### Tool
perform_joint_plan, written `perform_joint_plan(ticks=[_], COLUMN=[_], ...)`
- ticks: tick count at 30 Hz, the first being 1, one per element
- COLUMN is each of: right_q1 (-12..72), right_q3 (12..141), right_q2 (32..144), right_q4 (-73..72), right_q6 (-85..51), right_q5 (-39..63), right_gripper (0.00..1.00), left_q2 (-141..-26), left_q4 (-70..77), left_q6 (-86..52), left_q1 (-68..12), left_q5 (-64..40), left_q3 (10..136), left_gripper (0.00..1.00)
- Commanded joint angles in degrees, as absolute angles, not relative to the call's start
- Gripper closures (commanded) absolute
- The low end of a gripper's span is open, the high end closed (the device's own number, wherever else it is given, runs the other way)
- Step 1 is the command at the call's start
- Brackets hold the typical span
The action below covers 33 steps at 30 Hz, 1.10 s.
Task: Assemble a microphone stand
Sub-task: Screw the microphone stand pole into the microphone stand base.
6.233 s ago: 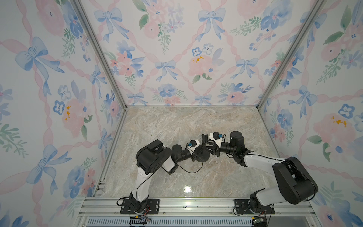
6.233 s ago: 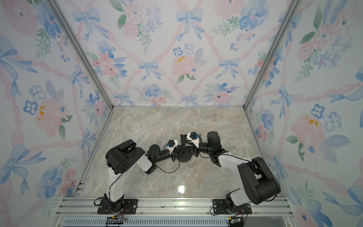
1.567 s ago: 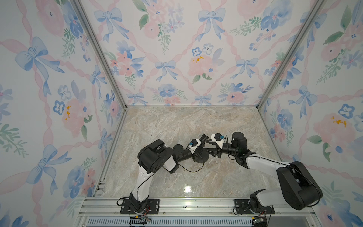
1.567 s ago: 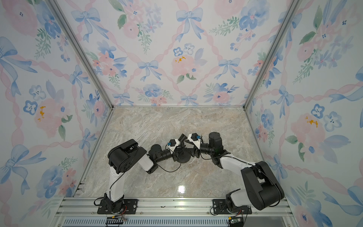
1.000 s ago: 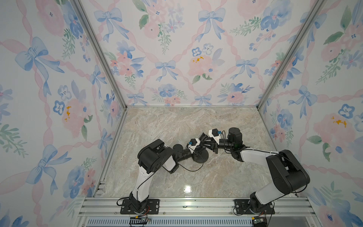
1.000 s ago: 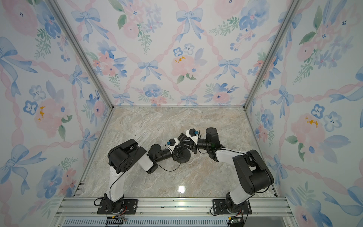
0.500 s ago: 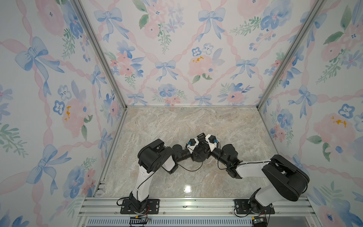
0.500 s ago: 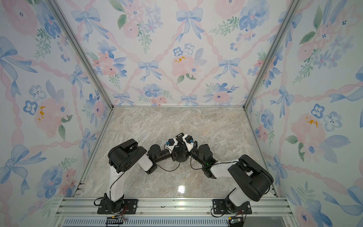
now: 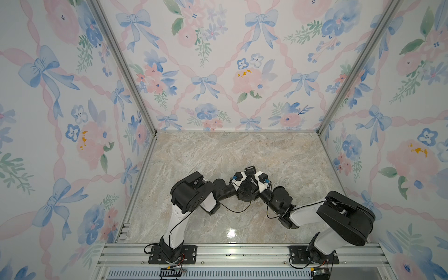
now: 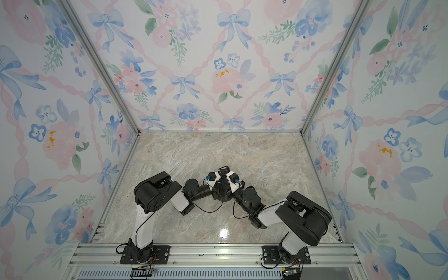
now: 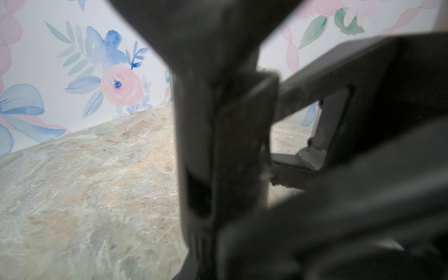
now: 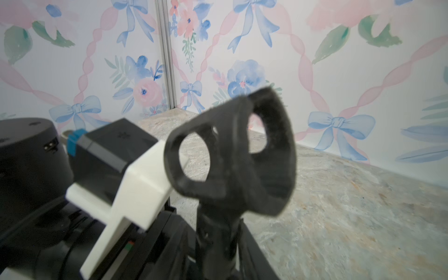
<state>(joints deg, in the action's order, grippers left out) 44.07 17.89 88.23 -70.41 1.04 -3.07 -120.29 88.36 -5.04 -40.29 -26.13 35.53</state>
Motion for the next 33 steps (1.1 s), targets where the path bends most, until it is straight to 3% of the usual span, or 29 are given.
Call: perform_joint_plan(ticks=[1,7,13,17,22,29,33], right_q1=[37.79,26.04,23.48,23.14,23.19,23.19,22.98], right_q3=[19.1,24.17,32.67,36.2,38.09,38.45,39.0], right_q2=[81.93,78.18,86.08,90.58,92.64,91.81,91.4], right_q4=[-52.87,-41.26,-38.04,-41.44,-41.31,-40.3,-39.57], right_q6=[3.96,8.23,11.58,8.64,8.67,8.21,8.45], right_q5=[15.44,34.45,48.0,53.48,53.81,55.11,55.11], right_gripper=[0.5,0.41,0.3,0.32,0.46,0.47,0.65], left_q2=[-121.33,-121.47,-121.51,-121.54,-121.65,-121.73,-121.8], left_q4=[90.53,90.67,90.7,90.7,90.7,90.7,90.68], left_q6=[-6.27,-6.11,-5.98,-6.14,-6.2,-6.06,-6.08], left_q1=[-40.08,-40.0,-39.99,-40.05,-39.91,-39.92,-39.9], left_q5=[-26.89,-27.43,-27.73,-27.86,-28.12,-28.31,-28.35], left_q3=[35.53,35.57,35.67,35.77,35.86,35.86,35.86], left_gripper=[0.93,0.93,0.93,0.93,0.92,0.92,0.92])
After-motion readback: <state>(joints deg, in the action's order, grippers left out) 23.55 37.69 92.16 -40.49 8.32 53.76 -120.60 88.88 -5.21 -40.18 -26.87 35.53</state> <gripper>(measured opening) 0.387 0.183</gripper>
